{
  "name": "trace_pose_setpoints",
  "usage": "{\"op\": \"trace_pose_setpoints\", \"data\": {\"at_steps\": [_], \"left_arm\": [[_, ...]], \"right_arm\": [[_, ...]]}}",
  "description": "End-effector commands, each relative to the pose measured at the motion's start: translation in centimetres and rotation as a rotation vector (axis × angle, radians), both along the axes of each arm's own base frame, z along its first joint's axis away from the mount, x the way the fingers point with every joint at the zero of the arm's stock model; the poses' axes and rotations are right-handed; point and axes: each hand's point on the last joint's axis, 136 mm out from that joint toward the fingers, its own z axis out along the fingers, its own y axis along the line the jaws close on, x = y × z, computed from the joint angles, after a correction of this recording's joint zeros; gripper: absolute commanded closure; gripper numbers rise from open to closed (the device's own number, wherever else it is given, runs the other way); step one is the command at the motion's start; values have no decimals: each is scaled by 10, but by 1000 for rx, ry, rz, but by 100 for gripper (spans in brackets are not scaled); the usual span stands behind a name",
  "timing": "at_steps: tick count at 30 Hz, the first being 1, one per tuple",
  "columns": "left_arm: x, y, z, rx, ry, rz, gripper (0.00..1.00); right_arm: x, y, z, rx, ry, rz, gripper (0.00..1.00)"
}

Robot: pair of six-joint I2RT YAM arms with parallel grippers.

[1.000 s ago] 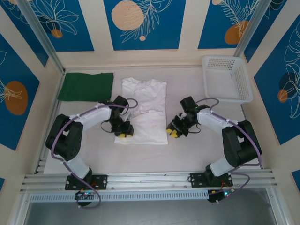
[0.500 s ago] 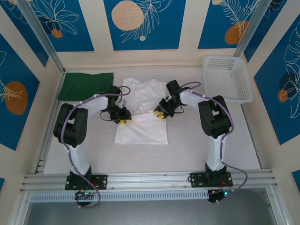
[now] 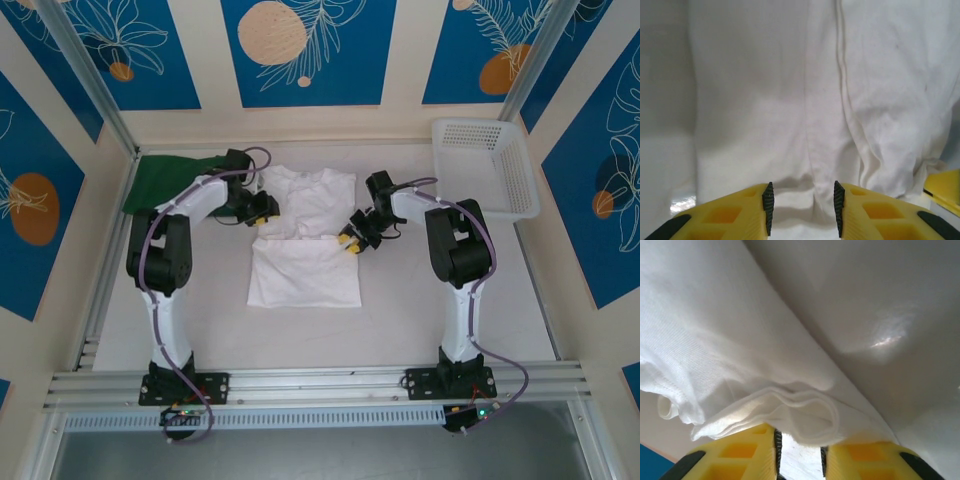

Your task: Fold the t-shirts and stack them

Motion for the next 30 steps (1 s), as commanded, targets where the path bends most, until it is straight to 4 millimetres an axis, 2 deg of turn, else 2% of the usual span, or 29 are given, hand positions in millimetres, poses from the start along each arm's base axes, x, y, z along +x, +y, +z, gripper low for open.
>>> {"op": "trace_pose_setpoints", "data": {"at_steps": [1, 3, 6, 8, 10, 13, 15, 19, 22, 25, 30], "left_arm": [[2, 11, 10, 32, 8, -7, 61], [-4, 12, 25, 32, -14, -24, 58], [-25, 16, 46, 28, -33, -40, 53], [-44, 16, 52, 8, -16, -50, 59], [-65, 9, 53, -32, 14, -74, 67], [-101, -1, 44, -44, 75, -143, 69], [-123, 2, 37, -32, 117, -154, 68], [-177, 18, 22, -19, 225, -107, 59], [-209, 24, 14, -32, 305, -69, 55], [-229, 25, 2, -58, 387, -26, 54], [-242, 30, -16, -88, 452, 65, 55]], "right_arm": [[0, -5, 14, 15, -9, -4, 68], [-3, -7, 26, 23, -52, 12, 64], [-11, -9, 48, 47, -154, 36, 56], [-19, -2, 63, 98, -207, 63, 55], [-34, 8, 69, 123, -210, 113, 55], [-61, 22, 66, 120, -162, 214, 57], [-80, 23, 62, 84, -142, 262, 57], [-111, 1, 54, -21, -145, 275, 49], [-130, -18, 49, -62, -122, 237, 45], [-145, -28, 41, -81, -89, 220, 44], [-157, -26, 30, -54, -52, 234, 44]]}}
